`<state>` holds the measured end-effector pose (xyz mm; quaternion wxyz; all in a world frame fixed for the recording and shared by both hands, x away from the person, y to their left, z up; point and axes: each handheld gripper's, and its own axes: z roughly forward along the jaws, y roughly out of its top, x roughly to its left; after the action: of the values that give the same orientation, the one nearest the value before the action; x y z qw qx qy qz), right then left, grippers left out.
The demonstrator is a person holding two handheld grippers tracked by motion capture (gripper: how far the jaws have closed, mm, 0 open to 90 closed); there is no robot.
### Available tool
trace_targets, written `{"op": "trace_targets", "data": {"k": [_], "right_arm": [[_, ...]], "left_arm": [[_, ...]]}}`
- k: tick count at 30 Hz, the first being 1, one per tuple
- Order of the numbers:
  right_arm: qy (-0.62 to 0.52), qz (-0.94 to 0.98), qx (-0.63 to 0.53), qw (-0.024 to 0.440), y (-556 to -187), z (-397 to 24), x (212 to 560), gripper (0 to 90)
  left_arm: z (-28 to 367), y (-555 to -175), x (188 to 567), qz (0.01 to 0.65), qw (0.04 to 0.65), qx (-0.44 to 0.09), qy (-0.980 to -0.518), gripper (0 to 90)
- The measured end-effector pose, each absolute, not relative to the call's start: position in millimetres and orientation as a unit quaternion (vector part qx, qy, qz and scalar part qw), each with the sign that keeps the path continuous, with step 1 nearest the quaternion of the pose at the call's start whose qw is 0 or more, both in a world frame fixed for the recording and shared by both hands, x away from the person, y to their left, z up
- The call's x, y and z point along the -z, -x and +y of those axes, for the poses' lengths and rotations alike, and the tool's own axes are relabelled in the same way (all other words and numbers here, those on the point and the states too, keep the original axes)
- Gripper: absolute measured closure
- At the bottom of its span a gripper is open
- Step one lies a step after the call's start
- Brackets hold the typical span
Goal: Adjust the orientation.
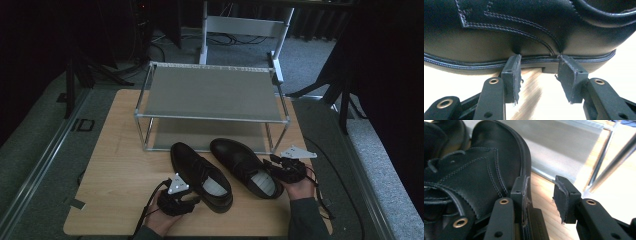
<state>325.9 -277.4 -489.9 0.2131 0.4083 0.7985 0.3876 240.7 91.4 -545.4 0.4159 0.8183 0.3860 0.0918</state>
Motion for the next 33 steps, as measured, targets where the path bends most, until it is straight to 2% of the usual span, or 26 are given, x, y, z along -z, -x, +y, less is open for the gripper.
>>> {"op": "trace_targets", "data": {"k": [6, 7, 10, 12, 22, 33], "right_arm": [[-0.425, 0.787, -0.390, 0.219, -327, -287, 488, 61.6], [-0.428, 0.779, -0.397, 0.230, -325, -292, 486, 65.7], [-0.443, 0.770, -0.385, 0.252, -324, -296, 483, 65.1], [-0.443, 0.764, -0.409, 0.232, -323, -304, 481, 61.9], [-0.413, 0.771, -0.423, 0.237, -309, -288, 465, 57.5], [-0.391, 0.789, -0.422, 0.216, -301, -268, 461, 57.1]], "left_arm": [[92, -240, 545, 0.384, 0.413, -0.092, -0.821, 53.7], [92, -240, 545, 0.383, 0.413, -0.093, -0.821, 53.6], [92, -240, 545, 0.383, 0.413, -0.094, -0.821, 53.3], [92, -240, 545, 0.384, 0.413, -0.095, -0.820, 53.2], [100, -240, 541, 0.393, 0.416, -0.110, -0.813, 50.7], [105, -242, 541, 0.404, 0.414, -0.117, -0.807, 50.2]]}}
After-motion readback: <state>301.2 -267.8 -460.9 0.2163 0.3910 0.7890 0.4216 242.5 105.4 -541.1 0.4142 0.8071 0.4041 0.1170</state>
